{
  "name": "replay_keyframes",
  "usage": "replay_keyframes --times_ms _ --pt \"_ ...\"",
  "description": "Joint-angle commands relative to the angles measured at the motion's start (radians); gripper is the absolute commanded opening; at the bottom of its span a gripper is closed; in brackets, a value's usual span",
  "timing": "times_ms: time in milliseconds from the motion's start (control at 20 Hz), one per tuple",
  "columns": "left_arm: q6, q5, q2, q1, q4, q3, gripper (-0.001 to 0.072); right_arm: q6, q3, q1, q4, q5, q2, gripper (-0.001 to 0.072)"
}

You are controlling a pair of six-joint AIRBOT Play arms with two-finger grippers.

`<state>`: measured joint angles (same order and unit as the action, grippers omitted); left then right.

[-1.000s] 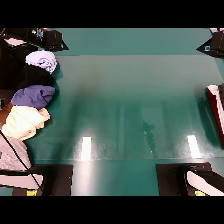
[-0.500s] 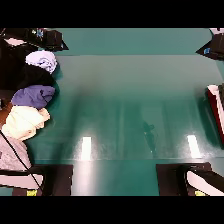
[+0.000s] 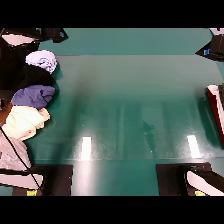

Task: Fold the shirts.

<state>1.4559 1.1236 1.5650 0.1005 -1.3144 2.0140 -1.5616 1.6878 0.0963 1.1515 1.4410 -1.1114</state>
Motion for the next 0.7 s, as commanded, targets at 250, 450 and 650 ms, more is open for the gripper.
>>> replay_keyframes --times_ms 250,450,650 --pt "0.091 -0.254 0.237 -0.084 -0.384 0.000 0.0622 0.000 0.000 -0.001 0.000 0.051 -0.001 0.0017" --pt "0.111 -0.278 0.339 -0.147 -0.385 0.000 0.0622 0.000 0.000 -0.001 -0.001 0.082 -0.001 0.0018" --pt "0.108 -0.310 0.412 -0.164 -0.396 0.000 0.0622 -0.001 0.000 -0.001 -0.001 0.085 -0.001 0.0017"
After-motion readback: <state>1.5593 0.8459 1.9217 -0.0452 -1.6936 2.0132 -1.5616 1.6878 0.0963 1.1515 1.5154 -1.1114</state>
